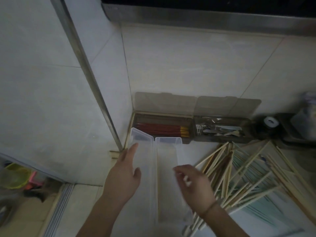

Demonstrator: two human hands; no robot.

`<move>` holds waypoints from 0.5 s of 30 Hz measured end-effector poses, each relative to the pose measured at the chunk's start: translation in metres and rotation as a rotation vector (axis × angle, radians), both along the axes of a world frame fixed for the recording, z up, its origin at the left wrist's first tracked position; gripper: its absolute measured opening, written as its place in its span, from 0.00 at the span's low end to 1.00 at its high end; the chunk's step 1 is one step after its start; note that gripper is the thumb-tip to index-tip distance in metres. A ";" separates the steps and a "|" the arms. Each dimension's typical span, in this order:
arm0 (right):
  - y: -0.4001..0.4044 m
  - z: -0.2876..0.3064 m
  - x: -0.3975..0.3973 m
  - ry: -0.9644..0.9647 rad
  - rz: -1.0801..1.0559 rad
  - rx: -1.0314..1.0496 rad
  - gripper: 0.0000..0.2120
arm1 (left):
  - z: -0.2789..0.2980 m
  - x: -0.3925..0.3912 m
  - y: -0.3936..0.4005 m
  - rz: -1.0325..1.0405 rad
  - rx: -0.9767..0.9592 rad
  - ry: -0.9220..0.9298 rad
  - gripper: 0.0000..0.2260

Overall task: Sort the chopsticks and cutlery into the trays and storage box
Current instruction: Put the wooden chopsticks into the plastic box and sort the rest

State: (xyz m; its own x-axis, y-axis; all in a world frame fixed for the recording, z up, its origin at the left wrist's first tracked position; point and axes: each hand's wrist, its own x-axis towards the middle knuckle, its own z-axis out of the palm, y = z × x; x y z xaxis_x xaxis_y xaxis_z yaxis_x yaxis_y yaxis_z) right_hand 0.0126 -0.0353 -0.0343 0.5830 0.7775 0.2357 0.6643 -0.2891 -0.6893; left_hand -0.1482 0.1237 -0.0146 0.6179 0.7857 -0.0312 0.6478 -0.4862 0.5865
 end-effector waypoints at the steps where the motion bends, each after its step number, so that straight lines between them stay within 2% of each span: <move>1: -0.011 0.001 0.017 -0.057 -0.107 0.021 0.08 | 0.002 -0.001 0.001 -0.006 0.048 0.050 0.34; 2: -0.017 -0.001 0.035 -0.094 -0.199 -0.042 0.08 | 0.004 -0.003 0.000 -0.012 0.138 0.104 0.34; 4: -0.022 -0.015 0.069 -0.121 -0.278 -0.326 0.11 | 0.013 -0.003 -0.008 -0.050 0.350 0.152 0.31; 6: -0.015 -0.033 0.087 -0.147 -0.183 -0.569 0.13 | 0.019 0.003 -0.028 -0.187 0.483 0.138 0.29; 8: -0.005 -0.049 0.093 -0.243 -0.060 -0.692 0.12 | 0.010 0.010 -0.049 -0.399 0.520 0.176 0.32; 12: 0.005 -0.062 0.098 -0.412 0.044 -0.752 0.13 | -0.027 0.011 -0.064 -0.589 0.458 0.335 0.41; 15: 0.003 -0.059 0.107 -0.651 0.179 -0.638 0.18 | -0.043 0.003 -0.068 -0.638 0.454 0.259 0.39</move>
State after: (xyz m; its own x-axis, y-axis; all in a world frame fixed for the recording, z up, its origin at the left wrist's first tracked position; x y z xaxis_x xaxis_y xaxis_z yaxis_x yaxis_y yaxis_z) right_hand 0.1193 -0.0323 -0.0936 0.3452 0.9381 -0.0289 0.9356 -0.3415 0.0898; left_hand -0.1454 0.0554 -0.0581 0.9666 0.2565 0.0026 0.2545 -0.9603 0.1142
